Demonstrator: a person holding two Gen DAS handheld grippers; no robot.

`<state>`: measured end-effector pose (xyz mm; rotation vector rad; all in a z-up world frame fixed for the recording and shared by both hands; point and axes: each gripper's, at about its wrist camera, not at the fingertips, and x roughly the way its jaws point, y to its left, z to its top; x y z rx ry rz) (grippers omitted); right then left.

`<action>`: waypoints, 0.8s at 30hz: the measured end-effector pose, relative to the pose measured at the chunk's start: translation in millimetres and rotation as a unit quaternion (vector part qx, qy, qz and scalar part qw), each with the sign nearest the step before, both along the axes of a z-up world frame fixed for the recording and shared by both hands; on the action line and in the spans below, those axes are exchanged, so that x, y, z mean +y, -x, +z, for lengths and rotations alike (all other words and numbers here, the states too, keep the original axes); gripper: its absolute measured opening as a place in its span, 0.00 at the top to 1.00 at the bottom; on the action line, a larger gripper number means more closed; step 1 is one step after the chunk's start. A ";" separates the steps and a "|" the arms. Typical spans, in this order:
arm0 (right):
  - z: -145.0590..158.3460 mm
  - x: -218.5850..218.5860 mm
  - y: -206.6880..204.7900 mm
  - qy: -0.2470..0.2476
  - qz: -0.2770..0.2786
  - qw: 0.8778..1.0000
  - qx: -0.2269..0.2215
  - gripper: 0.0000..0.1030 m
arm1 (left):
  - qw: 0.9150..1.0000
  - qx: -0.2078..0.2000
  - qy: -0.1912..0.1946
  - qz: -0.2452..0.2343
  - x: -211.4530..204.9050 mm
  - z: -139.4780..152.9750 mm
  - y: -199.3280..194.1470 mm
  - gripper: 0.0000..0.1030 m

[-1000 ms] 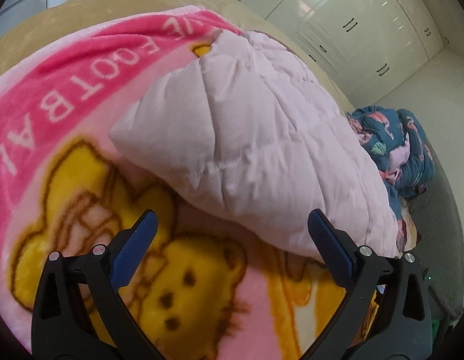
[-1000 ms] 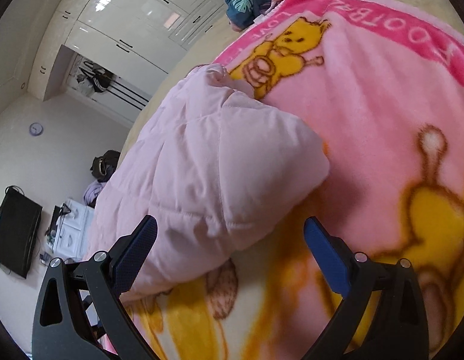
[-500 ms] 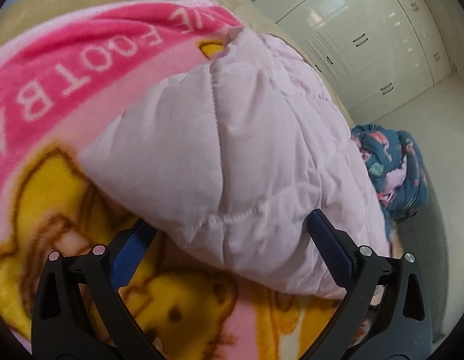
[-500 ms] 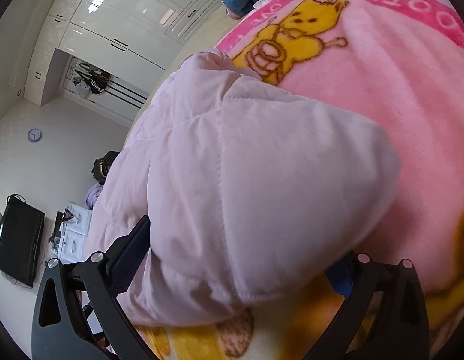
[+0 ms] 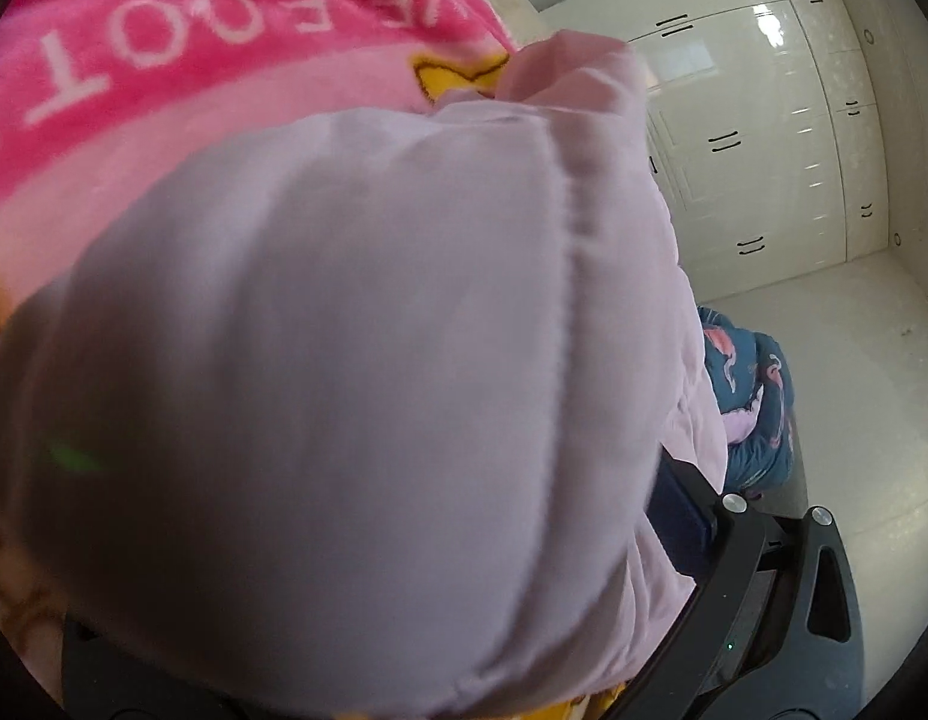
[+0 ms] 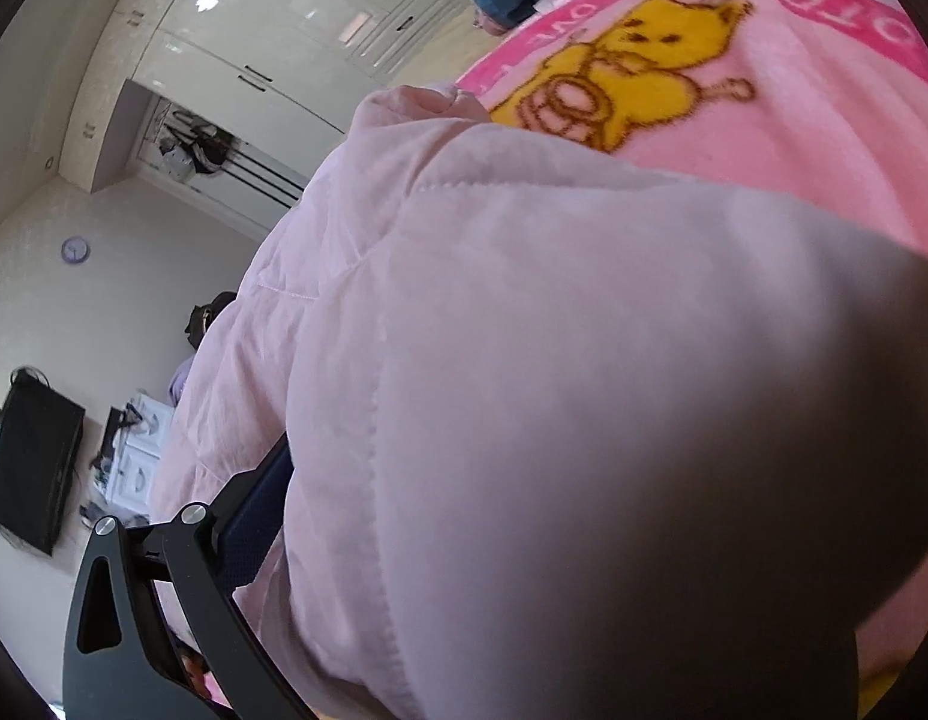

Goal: Fold large clothes
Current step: 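Lift the folded jacket with both grippers and roll it over onto itself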

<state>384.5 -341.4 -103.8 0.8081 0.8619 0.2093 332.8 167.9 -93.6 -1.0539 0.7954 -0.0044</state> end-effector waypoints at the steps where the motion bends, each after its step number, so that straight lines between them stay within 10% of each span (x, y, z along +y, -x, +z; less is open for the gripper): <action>1: 0.6 1.0 0.0 0.004 0.002 1.000 -0.002 0.04 | 1.000 0.001 -0.004 0.001 -0.8 0.9 0.1 0.08; 11: 39.3 17.6 6.2 0.078 0.053 0.994 -0.055 0.53 | 0.994 -0.014 -0.108 -0.022 -24.8 41.1 9.4 0.53; 24: 121.2 63.5 70.6 0.227 0.120 0.950 -0.179 0.66 | 0.970 -0.063 -0.227 -0.066 -38.1 99.5 49.5 0.70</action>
